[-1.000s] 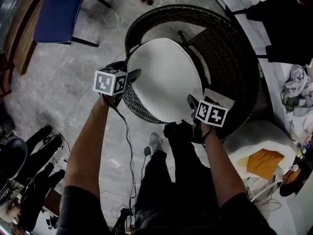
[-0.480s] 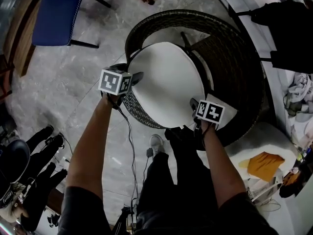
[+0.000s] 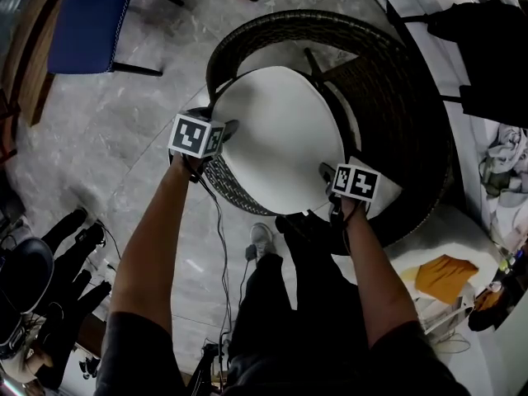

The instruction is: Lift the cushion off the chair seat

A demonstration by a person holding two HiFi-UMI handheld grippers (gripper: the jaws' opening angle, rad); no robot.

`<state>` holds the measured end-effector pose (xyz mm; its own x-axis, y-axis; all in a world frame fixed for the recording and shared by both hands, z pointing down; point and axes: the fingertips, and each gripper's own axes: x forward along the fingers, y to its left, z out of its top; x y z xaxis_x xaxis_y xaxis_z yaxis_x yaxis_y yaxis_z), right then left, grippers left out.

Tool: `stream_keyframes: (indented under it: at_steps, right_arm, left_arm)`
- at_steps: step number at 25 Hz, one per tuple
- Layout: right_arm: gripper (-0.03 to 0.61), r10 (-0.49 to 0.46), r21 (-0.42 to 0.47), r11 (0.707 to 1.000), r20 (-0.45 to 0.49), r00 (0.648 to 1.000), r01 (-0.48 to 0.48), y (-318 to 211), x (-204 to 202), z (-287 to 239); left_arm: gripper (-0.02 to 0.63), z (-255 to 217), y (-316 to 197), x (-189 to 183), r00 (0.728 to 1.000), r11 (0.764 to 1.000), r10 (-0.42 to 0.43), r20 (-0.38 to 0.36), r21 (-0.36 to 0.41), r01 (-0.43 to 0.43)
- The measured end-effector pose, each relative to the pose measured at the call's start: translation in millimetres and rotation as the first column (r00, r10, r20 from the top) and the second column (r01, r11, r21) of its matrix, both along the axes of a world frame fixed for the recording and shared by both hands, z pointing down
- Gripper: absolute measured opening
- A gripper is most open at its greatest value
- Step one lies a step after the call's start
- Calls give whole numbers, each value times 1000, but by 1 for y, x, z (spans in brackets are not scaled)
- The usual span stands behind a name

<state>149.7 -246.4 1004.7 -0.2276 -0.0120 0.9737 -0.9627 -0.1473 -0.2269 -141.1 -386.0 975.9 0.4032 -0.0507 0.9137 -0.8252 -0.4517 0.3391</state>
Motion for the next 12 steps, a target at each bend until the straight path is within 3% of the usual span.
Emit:
stream_keyframes:
  at_steps: [7,12]
  right_arm:
    - [316,-9,20,1000,0,1000,9,0,-3,-2]
    - [174,-26,58,998,-46,999,29,1,-5,-13]
  left_arm:
    - [236,0,0,-5,996,999,23,81,22,-25]
    - [118,-4,1,-9,996,999,-34,81,37,31]
